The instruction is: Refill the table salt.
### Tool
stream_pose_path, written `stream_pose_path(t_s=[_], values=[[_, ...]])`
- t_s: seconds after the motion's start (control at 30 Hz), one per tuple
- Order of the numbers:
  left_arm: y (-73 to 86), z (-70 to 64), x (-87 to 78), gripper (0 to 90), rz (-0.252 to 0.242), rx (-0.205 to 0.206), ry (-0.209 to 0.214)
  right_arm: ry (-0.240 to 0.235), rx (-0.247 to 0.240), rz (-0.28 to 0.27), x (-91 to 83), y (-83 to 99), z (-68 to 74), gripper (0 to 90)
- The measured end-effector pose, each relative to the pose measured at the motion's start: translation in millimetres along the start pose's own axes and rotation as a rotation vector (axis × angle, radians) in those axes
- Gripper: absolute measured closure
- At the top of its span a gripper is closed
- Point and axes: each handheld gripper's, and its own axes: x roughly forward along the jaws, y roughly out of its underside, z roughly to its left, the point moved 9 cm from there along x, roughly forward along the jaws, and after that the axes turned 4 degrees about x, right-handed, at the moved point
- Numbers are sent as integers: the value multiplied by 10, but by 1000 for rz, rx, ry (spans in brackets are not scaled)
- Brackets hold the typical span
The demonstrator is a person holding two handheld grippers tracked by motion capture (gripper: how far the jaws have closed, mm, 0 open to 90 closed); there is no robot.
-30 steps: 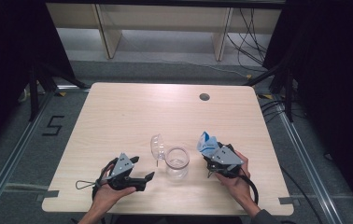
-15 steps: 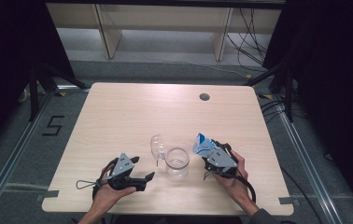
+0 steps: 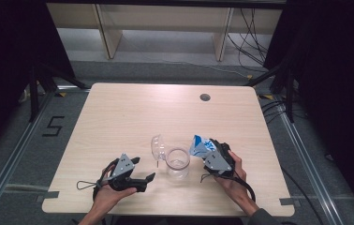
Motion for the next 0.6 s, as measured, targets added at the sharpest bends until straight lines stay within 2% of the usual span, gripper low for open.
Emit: stream_pose_path(t_s=[0.2,0.3,0.43,0.5,0.53,0.6], values=[[-1,-6,5,165,0,7,5,6,-30,2,22,-12,21,413],[-3,-3,4,165,0,8,4,21,-71,8,34,-14,15,414],[4,-5,11,165,2,9,9,34,-85,13,29,-23,27,415],[1,-6,14,164,2,10,11,35,-111,8,33,-35,21,416],[-2,-5,17,164,1,9,10,39,-95,12,30,-26,23,417],[0,-10,16,164,2,9,11,50,-113,23,28,-12,0,417]])
